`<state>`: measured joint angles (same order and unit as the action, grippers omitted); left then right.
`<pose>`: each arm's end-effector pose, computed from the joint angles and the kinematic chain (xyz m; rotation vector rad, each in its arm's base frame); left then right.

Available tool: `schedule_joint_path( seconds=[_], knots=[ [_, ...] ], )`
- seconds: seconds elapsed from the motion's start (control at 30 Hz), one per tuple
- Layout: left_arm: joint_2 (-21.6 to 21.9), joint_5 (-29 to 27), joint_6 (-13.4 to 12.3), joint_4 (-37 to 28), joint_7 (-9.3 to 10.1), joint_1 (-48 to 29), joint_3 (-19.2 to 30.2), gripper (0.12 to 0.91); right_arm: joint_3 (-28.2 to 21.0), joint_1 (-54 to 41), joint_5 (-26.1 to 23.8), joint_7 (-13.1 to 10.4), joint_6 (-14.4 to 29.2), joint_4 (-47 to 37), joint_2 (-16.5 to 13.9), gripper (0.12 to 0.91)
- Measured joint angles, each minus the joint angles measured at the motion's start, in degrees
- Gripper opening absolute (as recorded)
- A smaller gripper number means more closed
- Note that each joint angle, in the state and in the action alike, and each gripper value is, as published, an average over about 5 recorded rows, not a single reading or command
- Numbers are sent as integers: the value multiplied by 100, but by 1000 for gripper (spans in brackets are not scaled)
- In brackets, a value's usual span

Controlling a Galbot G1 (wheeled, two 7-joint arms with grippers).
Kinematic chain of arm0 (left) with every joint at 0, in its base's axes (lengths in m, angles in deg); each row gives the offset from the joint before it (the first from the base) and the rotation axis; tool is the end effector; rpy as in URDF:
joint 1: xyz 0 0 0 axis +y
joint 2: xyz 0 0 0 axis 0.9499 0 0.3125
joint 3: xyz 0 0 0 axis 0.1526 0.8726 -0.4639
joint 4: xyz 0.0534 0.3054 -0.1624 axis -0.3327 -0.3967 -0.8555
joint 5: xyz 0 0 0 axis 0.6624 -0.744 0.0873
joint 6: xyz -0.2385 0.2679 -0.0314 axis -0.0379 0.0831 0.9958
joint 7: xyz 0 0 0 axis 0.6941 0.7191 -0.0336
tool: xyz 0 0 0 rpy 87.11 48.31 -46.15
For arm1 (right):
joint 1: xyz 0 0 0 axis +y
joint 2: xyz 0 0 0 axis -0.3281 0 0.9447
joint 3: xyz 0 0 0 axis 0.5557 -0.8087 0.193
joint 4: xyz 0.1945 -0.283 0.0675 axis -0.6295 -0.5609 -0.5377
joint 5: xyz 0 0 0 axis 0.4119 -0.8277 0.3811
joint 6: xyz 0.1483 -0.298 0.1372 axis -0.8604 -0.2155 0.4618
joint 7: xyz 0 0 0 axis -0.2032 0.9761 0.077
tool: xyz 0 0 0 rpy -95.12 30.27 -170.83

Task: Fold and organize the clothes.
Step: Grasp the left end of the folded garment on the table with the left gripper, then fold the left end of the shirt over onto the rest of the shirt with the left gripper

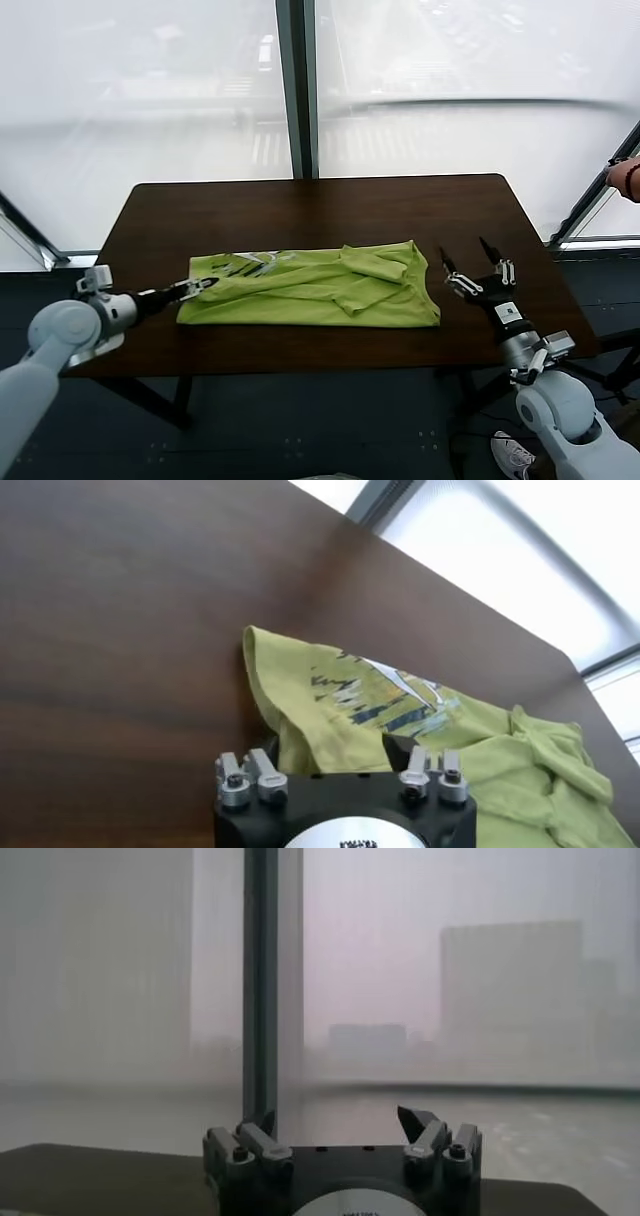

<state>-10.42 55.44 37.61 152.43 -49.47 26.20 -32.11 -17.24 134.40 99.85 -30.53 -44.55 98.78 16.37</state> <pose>0.3233 0.2144 -0.2539 -0.3408 -2.1812 0.6211 0.2296 -0.1311 -0.2933 -0.3850 2.9745 0.0326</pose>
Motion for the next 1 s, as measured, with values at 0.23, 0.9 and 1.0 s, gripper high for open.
schedule_joint_path(
  seconds=[0.23, 0.9, 1.0],
  knots=[
    [-64, -187, 33, 54, 77, 23, -46, 258, -4, -15, -18, -22, 1, 25, 88, 907],
    [478, -1537, 21, 500, 219, 983, -1352, 190, -567, -615, -18, -126, 212, -378, 422, 907],
    [553, -1721, 19, 574, 241, 1338, -1797, 190, -677, -727, -17, -139, 220, -470, 476, 907]
  ],
)
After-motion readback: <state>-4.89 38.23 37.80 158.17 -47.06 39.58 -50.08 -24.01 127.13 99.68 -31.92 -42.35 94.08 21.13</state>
